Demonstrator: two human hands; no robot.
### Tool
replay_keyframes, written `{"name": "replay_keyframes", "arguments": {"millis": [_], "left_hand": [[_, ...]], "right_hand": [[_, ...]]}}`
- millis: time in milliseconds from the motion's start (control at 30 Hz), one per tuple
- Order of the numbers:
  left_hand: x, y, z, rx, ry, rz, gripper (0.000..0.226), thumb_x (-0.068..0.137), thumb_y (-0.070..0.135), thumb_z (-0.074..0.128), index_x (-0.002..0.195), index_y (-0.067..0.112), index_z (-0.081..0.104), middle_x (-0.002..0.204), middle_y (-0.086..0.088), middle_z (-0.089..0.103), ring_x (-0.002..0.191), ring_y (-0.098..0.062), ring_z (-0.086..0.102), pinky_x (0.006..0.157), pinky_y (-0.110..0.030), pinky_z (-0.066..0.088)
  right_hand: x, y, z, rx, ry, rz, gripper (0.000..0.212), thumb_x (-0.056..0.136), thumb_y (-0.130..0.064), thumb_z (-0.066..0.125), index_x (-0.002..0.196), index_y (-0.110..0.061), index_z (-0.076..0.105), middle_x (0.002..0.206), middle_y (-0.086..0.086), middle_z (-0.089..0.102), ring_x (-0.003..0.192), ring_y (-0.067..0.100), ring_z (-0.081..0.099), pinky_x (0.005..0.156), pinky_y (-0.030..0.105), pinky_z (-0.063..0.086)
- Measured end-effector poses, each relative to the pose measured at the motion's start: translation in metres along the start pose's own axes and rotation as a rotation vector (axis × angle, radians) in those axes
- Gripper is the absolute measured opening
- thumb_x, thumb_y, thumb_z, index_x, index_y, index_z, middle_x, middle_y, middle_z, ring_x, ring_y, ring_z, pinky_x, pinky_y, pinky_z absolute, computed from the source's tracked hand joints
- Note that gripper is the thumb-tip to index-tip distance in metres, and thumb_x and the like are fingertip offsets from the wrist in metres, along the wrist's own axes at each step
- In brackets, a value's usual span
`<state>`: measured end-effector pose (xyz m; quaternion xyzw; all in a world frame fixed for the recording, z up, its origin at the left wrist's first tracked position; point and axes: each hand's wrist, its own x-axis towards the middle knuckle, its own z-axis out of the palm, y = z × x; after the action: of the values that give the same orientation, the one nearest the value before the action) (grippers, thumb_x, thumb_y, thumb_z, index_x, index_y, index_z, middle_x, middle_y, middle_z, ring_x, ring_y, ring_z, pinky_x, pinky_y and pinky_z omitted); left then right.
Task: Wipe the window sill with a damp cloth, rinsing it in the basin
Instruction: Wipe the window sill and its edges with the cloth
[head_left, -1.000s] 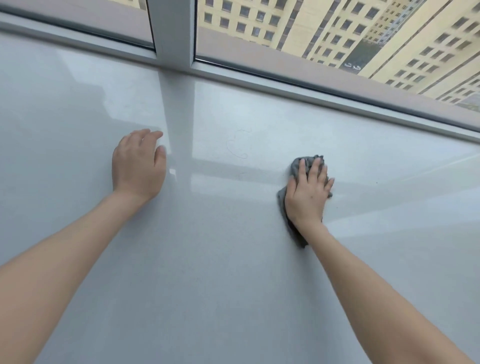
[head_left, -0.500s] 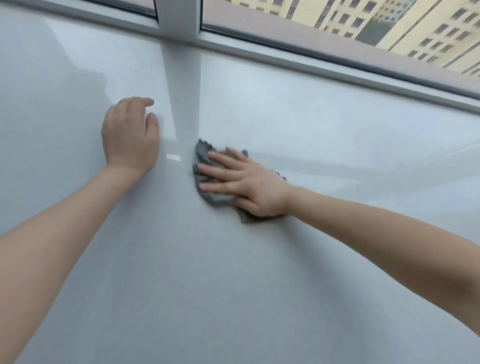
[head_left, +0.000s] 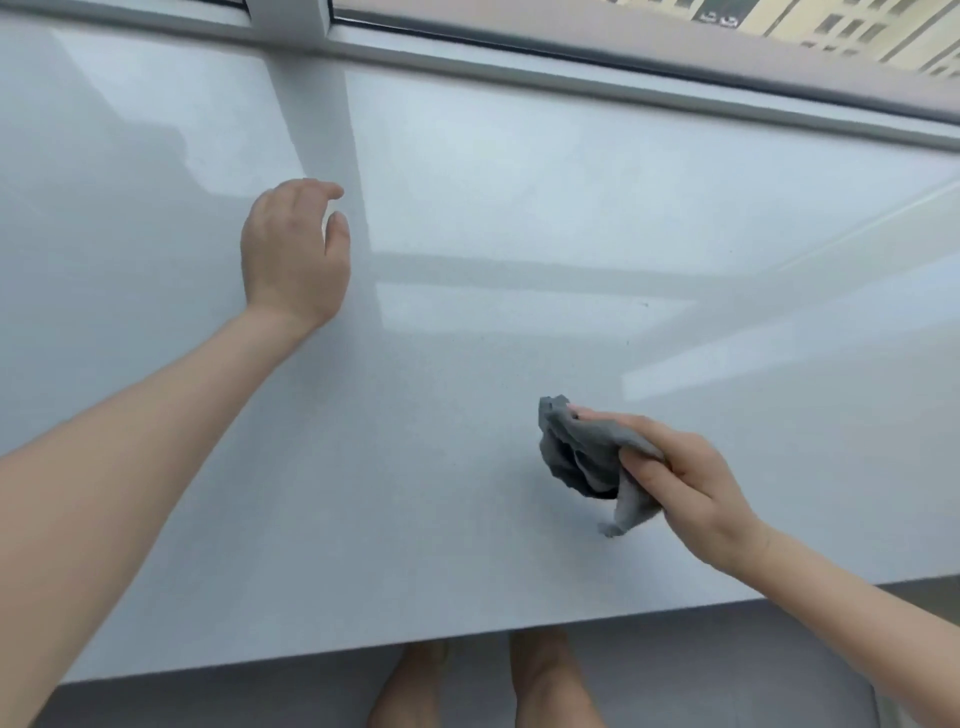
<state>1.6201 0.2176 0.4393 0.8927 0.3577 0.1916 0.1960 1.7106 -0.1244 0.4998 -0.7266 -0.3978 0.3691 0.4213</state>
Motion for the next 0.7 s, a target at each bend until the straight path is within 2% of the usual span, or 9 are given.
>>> {"name": "replay_keyframes", "arguments": {"millis": [33,67,100,167,267,367,467,567,700], "left_hand": [[-0.001,0.004,-0.002,-0.002,0.000,0.004,0.036,0.091,0.017,0.038,0.120,0.005,0.055,0.125,-0.015,0.056,0.117,-0.032,0.047,0.100,-0.032,0.027],[-0.003,0.008,-0.004,-0.005,-0.001,0.009,0.036,0.091,0.017,0.038,0.120,0.005,0.055,0.125,-0.015,0.056,0.118,-0.032,0.047,0.100,-0.032,0.027],[-0.004,0.012,-0.006,-0.007,-0.003,0.014,0.035,0.091,0.016,0.038,0.120,0.005,0.055,0.125,-0.015,0.056,0.118,-0.031,0.047,0.100,-0.032,0.027],[-0.007,0.018,-0.008,0.001,-0.012,0.025,0.034,0.092,0.016,0.039,0.120,0.005,0.055,0.126,-0.015,0.056,0.117,-0.031,0.047,0.100,-0.033,0.028],[-0.013,0.026,-0.007,0.023,-0.046,0.053,0.034,0.092,0.017,0.039,0.120,0.005,0.055,0.125,-0.016,0.056,0.117,-0.033,0.047,0.100,-0.035,0.028],[-0.020,0.036,0.001,0.040,-0.093,0.097,0.034,0.092,0.016,0.039,0.119,0.004,0.055,0.125,-0.017,0.056,0.118,-0.034,0.046,0.101,-0.037,0.027],[-0.024,0.052,0.015,0.054,-0.140,0.145,0.033,0.092,0.015,0.040,0.119,0.003,0.055,0.124,-0.019,0.056,0.117,-0.034,0.046,0.102,-0.038,0.027],[-0.026,0.071,0.030,0.051,-0.176,0.167,0.032,0.093,0.015,0.041,0.120,0.003,0.054,0.125,-0.018,0.055,0.118,-0.034,0.046,0.102,-0.037,0.027],[-0.032,0.097,0.046,0.031,-0.209,0.189,0.032,0.093,0.016,0.041,0.120,0.005,0.054,0.126,-0.016,0.054,0.119,-0.034,0.044,0.101,-0.038,0.028]], "right_hand": [[0.000,-0.017,0.010,0.063,0.053,0.006,0.035,0.093,-0.009,0.041,0.125,-0.009,0.056,0.072,-0.022,0.067,0.078,0.008,0.065,0.076,0.036,0.056],[0.001,-0.032,0.024,0.058,0.089,-0.020,0.037,0.091,-0.011,0.042,0.125,-0.009,0.056,0.075,-0.015,0.070,0.078,0.007,0.065,0.075,0.036,0.056],[0.002,-0.043,0.044,-0.012,0.124,-0.059,0.039,0.088,-0.014,0.043,0.125,-0.010,0.058,0.084,-0.006,0.073,0.085,0.007,0.066,0.078,0.034,0.055],[0.005,-0.044,0.097,-0.302,0.182,-0.146,0.044,0.080,-0.017,0.046,0.120,-0.012,0.062,0.110,0.003,0.070,0.106,0.012,0.063,0.088,0.031,0.051],[0.013,-0.019,0.182,-0.675,0.111,-0.130,0.041,0.080,-0.025,0.046,0.118,-0.018,0.060,0.135,0.005,0.054,0.127,0.028,0.046,0.100,0.046,0.039],[0.020,0.014,0.218,-0.821,0.036,-0.140,0.040,0.093,-0.036,0.041,0.131,-0.028,0.051,0.149,0.003,0.037,0.141,0.032,0.023,0.111,0.058,0.017],[0.009,0.037,0.188,-0.870,0.064,-0.145,0.042,0.096,-0.037,0.038,0.136,-0.027,0.047,0.149,0.000,0.037,0.142,0.028,0.022,0.114,0.055,0.012],[-0.015,0.073,0.116,-0.921,0.183,-0.075,0.043,0.096,-0.034,0.039,0.136,-0.021,0.048,0.145,0.001,0.042,0.139,0.026,0.029,0.114,0.051,0.014],[-0.050,0.127,-0.001,-0.881,0.340,0.182,0.048,0.100,-0.037,0.025,0.139,-0.014,0.041,0.147,0.002,0.038,0.140,0.024,0.027,0.116,0.045,0.010]]}}
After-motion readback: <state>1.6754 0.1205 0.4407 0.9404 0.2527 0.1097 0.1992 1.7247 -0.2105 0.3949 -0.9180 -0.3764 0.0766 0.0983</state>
